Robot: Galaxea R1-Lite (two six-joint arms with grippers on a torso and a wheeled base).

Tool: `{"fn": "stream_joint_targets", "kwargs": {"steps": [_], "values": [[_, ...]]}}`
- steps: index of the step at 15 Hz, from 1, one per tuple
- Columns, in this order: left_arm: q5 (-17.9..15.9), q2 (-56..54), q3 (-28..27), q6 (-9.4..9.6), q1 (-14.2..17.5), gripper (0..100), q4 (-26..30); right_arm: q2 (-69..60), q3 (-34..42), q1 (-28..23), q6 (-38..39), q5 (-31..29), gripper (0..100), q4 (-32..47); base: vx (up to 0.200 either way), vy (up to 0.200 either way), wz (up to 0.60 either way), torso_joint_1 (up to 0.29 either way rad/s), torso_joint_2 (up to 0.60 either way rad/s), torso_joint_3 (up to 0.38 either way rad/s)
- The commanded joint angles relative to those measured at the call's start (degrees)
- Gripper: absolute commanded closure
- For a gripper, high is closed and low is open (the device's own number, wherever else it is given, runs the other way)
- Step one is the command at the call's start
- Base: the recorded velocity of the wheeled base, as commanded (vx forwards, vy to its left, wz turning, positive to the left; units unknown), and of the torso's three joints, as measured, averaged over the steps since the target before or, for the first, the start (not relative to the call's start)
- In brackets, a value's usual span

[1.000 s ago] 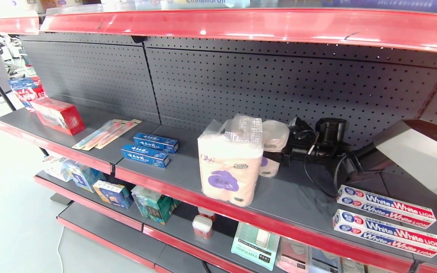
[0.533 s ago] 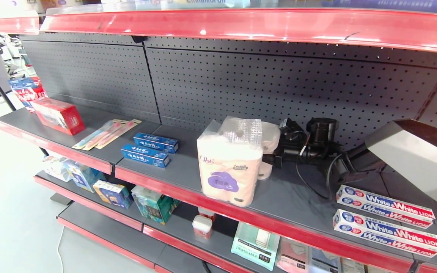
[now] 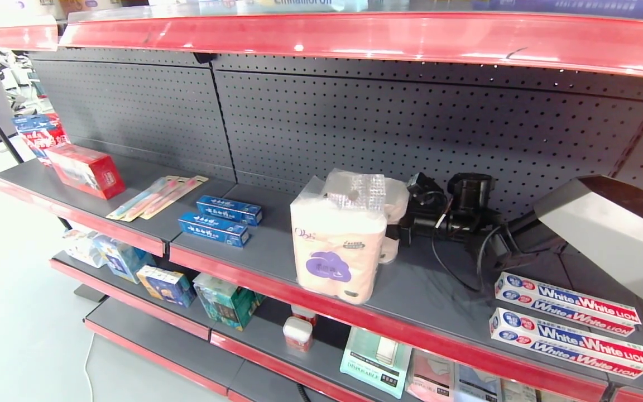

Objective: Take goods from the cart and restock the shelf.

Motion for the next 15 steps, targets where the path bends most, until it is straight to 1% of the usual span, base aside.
{"fn": "stream_joint_targets", "kwargs": {"steps": [1,5,15], "values": [[0.0,0.1,0.0,0.00,0.0,0,0.0,0.1,0.0,0.0,1.2,-1.2,100,0.0,0.000,0.000,0.00,0.000,0.00,0.000],[0.0,0.1,0.0,0.00,0.0,0,0.0,0.2,0.0,-0.2,1.9,-2.0,100,0.0,0.000,0.000,0.00,0.000,0.00,0.000],[0.0,0.1,0.0,0.00,0.0,0,0.0,0.7,-0.7,-0.2,1.6,-0.9,100,0.0,0.000,0.000,0.00,0.000,0.00,0.000]]}}
